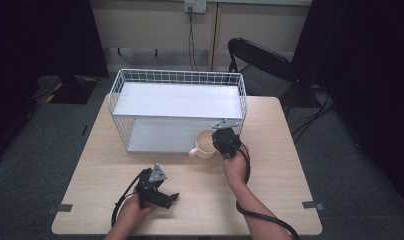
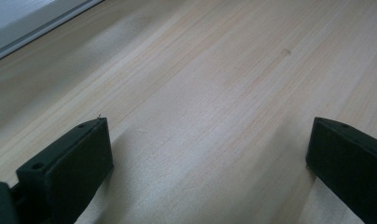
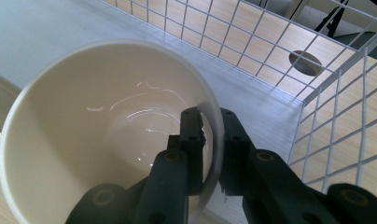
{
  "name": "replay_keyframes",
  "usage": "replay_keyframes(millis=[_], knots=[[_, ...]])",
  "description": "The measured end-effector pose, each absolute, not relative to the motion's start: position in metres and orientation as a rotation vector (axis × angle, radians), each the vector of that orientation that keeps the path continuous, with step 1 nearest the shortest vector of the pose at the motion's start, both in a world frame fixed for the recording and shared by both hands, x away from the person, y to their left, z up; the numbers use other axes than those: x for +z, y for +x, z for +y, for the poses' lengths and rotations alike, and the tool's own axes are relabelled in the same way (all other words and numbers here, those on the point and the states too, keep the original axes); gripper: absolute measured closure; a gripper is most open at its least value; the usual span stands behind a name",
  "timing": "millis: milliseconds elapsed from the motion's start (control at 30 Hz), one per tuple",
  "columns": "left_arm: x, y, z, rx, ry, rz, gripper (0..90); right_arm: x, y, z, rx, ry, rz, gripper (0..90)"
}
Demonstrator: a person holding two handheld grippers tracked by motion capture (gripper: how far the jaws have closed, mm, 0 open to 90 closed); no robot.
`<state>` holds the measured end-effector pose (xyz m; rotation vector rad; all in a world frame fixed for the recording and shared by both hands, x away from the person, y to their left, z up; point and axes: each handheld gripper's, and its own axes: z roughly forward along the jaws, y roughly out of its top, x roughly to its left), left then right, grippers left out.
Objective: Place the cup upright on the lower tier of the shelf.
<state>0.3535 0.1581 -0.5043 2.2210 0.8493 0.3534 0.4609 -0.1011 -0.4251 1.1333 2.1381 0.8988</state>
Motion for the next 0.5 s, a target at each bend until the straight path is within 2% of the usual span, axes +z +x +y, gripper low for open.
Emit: replay_keyframes(millis=[500], knots=[[-0.5043, 0.3534, 0.1581, 0.354, 2.221, 0.849, 0.0, -0.4241, 0.4678, -0.0972, 0.904, 1.146, 2.103, 82.3]])
